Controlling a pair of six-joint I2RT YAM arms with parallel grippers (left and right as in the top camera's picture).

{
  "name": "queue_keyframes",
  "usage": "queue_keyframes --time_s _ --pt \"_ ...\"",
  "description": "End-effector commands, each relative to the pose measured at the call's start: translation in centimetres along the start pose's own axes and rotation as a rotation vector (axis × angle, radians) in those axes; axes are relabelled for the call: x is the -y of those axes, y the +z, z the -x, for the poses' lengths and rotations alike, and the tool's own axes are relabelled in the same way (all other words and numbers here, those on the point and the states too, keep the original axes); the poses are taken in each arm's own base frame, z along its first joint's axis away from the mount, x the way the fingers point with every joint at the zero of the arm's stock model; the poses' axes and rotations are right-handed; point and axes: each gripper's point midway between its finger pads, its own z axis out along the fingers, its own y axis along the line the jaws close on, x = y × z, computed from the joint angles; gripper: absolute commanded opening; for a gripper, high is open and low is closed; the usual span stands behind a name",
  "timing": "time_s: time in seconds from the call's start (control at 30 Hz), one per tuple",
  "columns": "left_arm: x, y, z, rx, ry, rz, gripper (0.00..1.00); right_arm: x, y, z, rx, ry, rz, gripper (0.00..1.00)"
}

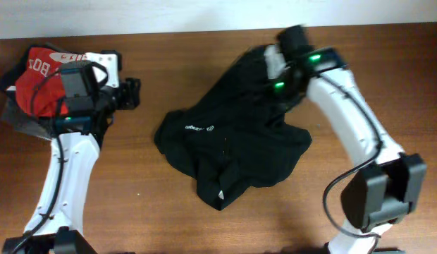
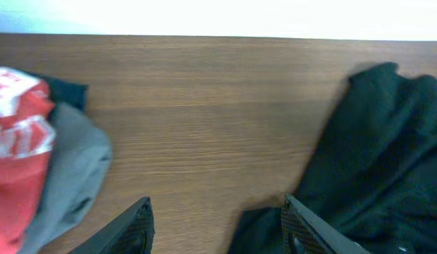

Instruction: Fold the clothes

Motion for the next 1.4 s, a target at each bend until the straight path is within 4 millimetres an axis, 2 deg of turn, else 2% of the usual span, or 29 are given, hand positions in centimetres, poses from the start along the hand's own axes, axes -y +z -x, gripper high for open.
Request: queue_keyframes --time_s 0.0,0.07,0.17,0.27,0.43,0.6,0.7,0.73,0.83,0.87,1.0,1.07,1.23,1.27,1.37 --pt "4.2 0.6 0.4 -0.001 0.052 -0.096 0.58 4.1 -0.2 -0.2 -0.031 -0.013 -0.061 0.66" --pt "5.7 1.2 -0.1 -0.017 0.071 -0.124 0.58 5.4 -0.1 -0.7 -0.048 -0.005 -0.069 0.66" --pt "9.8 2.6 -1.5 -0.054 0.125 -0.199 0.58 8.0 0.3 -1.4 -0.068 0.05 -0.095 0.66" --pt "14.2 3.8 -2.8 -0.074 0.183 -0.276 0.58 9.8 0.6 -1.6 -0.061 0.087 -0.104 0.66" --pt "22.6 5.3 -5.3 -0.074 0.278 -0.422 0.58 12.5 0.6 -2.0 -0.057 0.152 -0.118 0.65" --pt "29.9 5.4 -7.8 -0.059 0.32 -0.549 0.57 15.0 0.0 -2.1 -0.038 0.21 -0.131 0.65" --pt "33.6 5.5 -9.8 -0.054 0.359 -0.616 0.57 16.6 -0.6 -1.7 -0.007 0.245 -0.14 0.65" --pt "35.7 5.6 -11.3 -0.055 0.384 -0.653 0.58 17.9 -1.0 -1.7 0.01 0.274 -0.147 0.65" --pt "38.6 5.7 -13.4 -0.073 0.43 -0.701 0.61 19.4 -1.6 -1.8 0.025 0.308 -0.156 0.65" --pt "40.2 5.7 -14.7 -0.091 0.487 -0.724 0.62 20.3 -1.9 -1.9 0.034 0.33 -0.161 0.65" --pt "42.8 6.1 -17.7 -0.186 0.649 -0.748 0.61 21.3 -2.4 -1.9 0.054 0.36 -0.145 0.65" --pt "43.3 6.7 -19.0 -0.242 0.706 -0.723 0.61 21.4 -2.6 -1.7 0.066 0.37 -0.123 0.65" --pt "44.6 7.5 -20.5 -0.308 0.774 -0.697 0.61 21.6 -2.7 -1.5 0.08 0.373 -0.113 0.65" --pt "45.0 7.3 -20.8 -0.309 0.795 -0.697 0.57 21.7 -2.7 -1.3 0.087 0.371 -0.114 0.65" --pt "44.4 7.8 -21.6 -0.315 0.84 -0.626 0.46 21.7 -2.7 -1.0 0.098 0.367 -0.115 0.65"
